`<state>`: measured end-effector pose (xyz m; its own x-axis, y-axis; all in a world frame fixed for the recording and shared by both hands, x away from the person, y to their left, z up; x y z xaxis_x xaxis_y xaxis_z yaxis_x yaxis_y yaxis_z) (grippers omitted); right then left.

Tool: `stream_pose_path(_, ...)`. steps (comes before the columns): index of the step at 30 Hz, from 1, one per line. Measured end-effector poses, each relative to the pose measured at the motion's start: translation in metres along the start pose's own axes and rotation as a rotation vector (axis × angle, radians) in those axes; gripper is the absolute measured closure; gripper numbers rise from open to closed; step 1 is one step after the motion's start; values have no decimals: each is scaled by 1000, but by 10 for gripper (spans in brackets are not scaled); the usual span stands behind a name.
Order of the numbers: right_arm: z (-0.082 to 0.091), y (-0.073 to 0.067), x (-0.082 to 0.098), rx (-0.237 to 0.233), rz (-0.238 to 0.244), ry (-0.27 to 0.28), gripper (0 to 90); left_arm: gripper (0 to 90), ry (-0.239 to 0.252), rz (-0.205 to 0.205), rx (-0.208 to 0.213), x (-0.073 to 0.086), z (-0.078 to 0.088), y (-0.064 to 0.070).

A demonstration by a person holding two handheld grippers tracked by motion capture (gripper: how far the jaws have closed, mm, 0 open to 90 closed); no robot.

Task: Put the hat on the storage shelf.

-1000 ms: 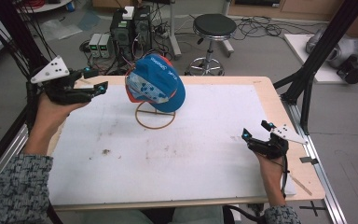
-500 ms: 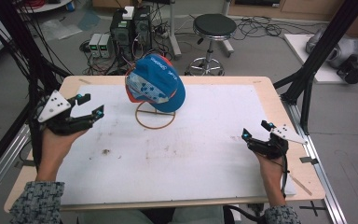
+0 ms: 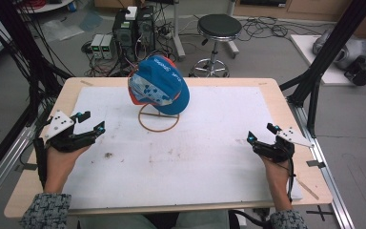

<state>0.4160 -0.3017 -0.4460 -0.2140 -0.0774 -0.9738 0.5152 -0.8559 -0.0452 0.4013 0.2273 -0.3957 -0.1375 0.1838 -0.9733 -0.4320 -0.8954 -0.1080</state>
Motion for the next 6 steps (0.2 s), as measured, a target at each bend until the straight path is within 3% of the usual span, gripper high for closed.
stream_pose_path(6, 0, 2, 1, 7, 0, -10, 124, 319, -30, -8, -8, 9, -2, -1)
Point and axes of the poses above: each handheld gripper's, and its own axes: z roughly backward along the jaws, x roughly out of its underside, y roughly to its right, the point moved 10 cm from there along -z, roughly forward along the jaws, and after that the axes turned 6 degrees about -x, right-handed, at the moved point
